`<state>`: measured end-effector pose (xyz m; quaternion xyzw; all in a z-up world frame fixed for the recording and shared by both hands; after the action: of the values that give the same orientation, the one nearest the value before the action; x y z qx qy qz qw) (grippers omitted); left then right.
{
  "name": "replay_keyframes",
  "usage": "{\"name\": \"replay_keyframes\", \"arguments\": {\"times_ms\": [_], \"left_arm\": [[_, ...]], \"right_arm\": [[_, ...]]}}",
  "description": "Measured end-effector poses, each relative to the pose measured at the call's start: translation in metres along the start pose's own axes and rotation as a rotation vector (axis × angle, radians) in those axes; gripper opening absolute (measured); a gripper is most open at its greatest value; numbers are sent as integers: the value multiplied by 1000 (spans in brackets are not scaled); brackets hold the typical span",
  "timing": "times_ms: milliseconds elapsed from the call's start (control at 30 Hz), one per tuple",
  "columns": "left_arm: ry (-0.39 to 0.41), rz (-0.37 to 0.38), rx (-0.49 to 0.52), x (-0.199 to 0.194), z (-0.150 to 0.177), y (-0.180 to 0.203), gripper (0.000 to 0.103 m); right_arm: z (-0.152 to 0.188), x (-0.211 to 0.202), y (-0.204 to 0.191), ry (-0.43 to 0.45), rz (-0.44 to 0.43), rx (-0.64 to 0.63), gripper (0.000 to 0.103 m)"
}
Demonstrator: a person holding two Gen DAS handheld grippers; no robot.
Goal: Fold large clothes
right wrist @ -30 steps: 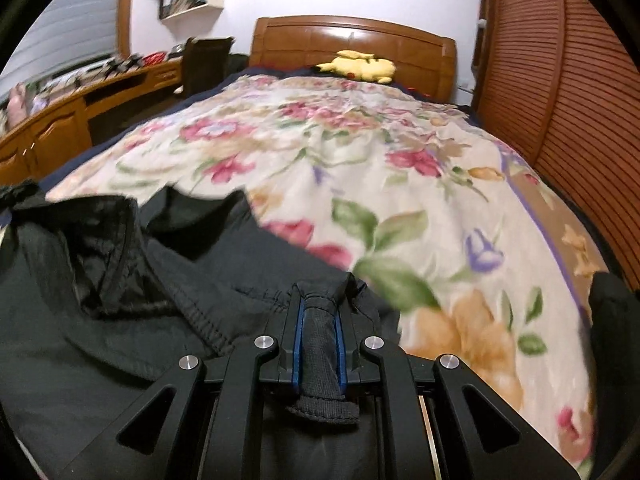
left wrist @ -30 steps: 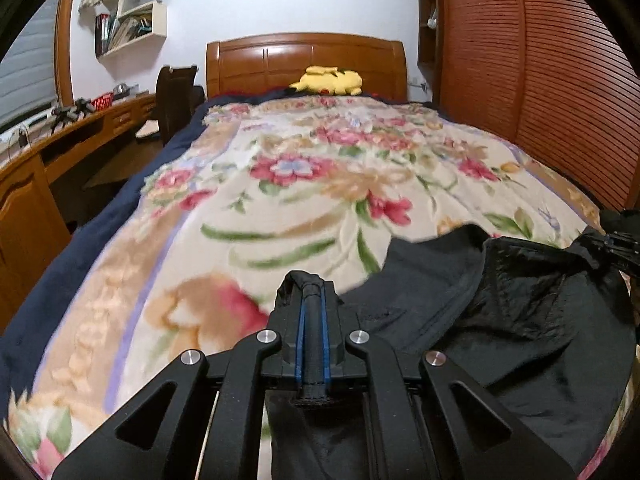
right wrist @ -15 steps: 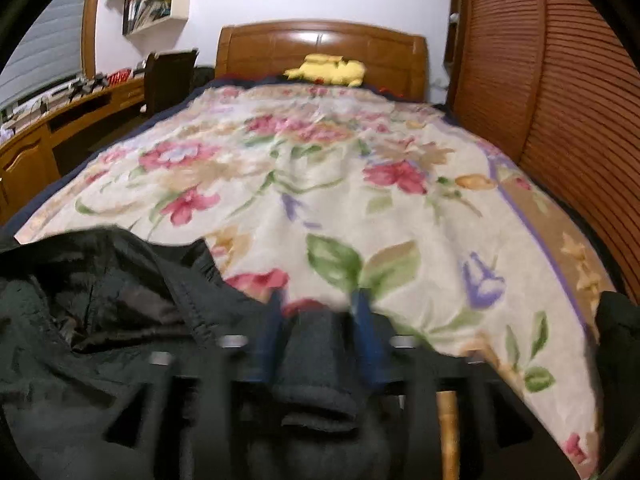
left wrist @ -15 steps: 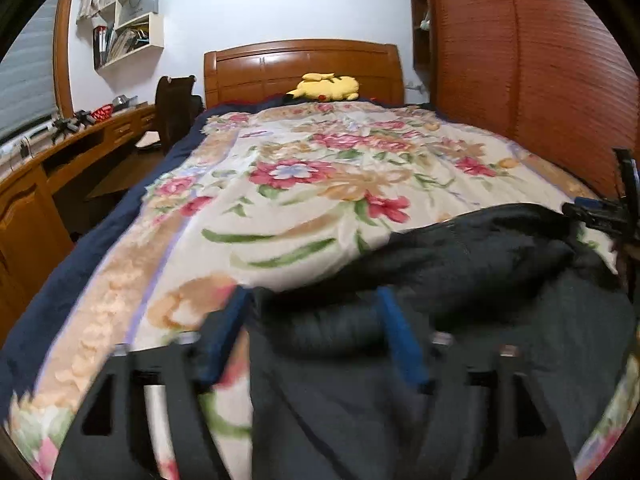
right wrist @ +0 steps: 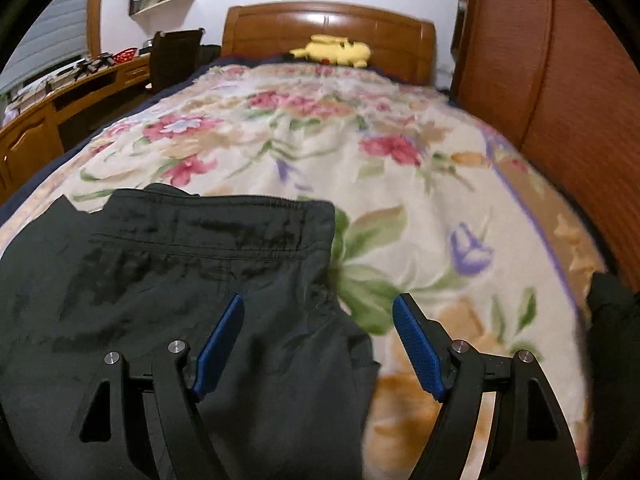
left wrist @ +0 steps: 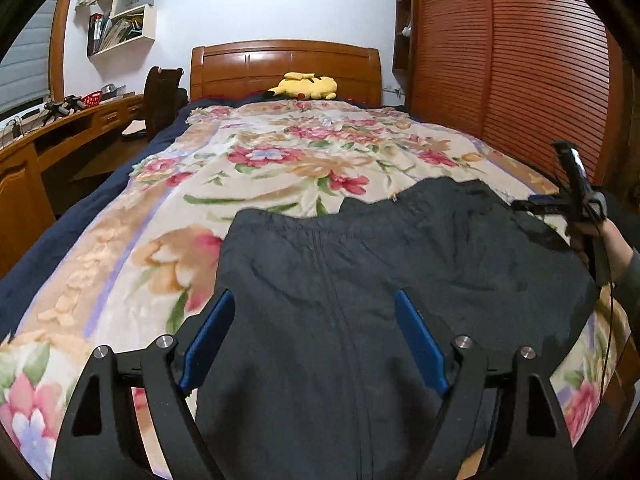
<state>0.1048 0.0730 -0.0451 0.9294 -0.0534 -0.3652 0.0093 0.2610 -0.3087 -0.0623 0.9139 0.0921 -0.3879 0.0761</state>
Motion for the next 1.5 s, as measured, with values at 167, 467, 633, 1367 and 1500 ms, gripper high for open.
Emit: {"name": "replay_keyframes", "arguments": {"times_ms": [167, 467, 633, 1367, 1500], "left_arm": [[-37, 3, 5, 10, 14, -3, 83], [-52, 2, 6, 15, 21, -8, 83], [-55, 0, 12, 16, 22, -6, 83], [-76, -13, 7, 19, 29, -9, 83], [-79, -18, 4, 18, 32, -13, 83]], "right_arm": [[-17, 35, 6, -65, 14, 30, 78], [-34, 56, -13, -91, 11, -56, 5], [-53, 44, 7, 1, 151, 16, 3], [-35, 5, -150, -36, -44, -280, 36], [-27, 41, -167, -138, -45, -286, 30]]}}
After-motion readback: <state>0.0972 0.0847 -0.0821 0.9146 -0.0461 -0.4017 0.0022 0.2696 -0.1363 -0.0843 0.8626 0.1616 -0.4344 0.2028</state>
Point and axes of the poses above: each gripper's, at about its wrist camera, not at the fingertips, and x roughly the way its jaws point, y to its right, z to its underside, the point moved 8 cm from there along x, roughly the way its jaws point, and after that the axes turned 9 degrees about -y, right-handed, at the moved point
